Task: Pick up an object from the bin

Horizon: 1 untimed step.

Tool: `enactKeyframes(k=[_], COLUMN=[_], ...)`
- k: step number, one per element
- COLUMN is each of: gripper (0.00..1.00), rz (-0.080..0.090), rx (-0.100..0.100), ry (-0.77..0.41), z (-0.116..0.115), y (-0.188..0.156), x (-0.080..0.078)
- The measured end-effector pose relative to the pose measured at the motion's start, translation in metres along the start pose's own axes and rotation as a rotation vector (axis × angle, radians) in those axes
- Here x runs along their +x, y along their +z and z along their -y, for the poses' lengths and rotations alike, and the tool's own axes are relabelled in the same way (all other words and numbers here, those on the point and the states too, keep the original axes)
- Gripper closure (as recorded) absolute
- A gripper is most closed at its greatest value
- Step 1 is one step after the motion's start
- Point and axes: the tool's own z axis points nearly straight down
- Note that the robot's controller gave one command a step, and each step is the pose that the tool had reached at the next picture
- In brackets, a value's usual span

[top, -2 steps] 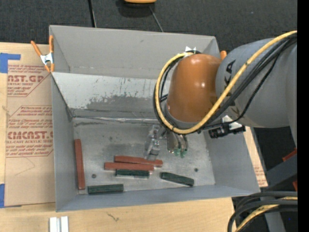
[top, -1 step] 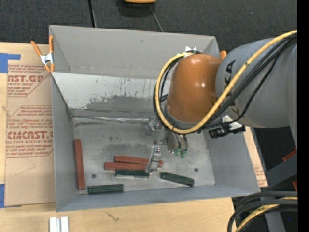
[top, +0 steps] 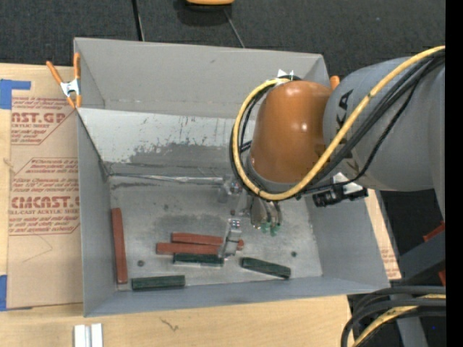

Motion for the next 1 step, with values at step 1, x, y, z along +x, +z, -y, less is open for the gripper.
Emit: enactKeyframes(k=[1], gripper=[0.00], rz=[0.010], rx=[-0.005], ry=[0.045], z=[0.0021], y=[0.0376], x=[-0.0131])
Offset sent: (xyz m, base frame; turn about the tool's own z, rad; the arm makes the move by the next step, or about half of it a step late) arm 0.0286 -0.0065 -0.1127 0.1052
